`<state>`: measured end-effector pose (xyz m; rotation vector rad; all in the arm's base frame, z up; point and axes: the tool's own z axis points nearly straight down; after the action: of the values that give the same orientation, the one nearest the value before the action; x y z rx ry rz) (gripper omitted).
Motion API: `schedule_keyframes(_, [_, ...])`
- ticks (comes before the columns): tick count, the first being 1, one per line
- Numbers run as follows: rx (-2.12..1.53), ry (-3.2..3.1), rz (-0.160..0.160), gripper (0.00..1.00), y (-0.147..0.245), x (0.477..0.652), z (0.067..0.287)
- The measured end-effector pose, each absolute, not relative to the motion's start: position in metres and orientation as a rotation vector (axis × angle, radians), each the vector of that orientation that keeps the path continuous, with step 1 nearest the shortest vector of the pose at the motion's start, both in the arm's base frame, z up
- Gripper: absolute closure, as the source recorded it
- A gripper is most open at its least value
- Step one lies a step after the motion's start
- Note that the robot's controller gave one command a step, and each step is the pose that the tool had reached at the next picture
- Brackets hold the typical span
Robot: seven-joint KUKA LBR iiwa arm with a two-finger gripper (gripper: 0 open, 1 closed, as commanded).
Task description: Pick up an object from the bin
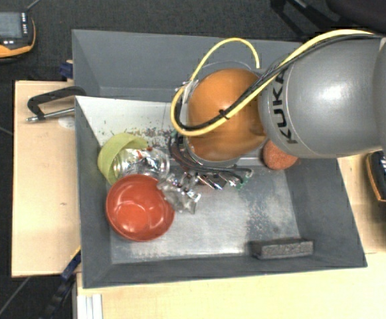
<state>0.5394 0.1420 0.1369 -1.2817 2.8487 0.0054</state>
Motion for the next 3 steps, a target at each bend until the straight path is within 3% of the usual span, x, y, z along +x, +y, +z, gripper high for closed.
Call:
schedule_keyframes(1, [-1.281, 2.845, 0.007, 0.0, 0.143, 0.54, 0.138])
schedule_keyframes(2, [-0.945, 2.977, 0.017, 0.0, 0.182, 0.495, 0.069])
schedule_keyframes(3, [-0.94, 2.97, 0.017, 1.0, 0.182, 0.499, 0.072])
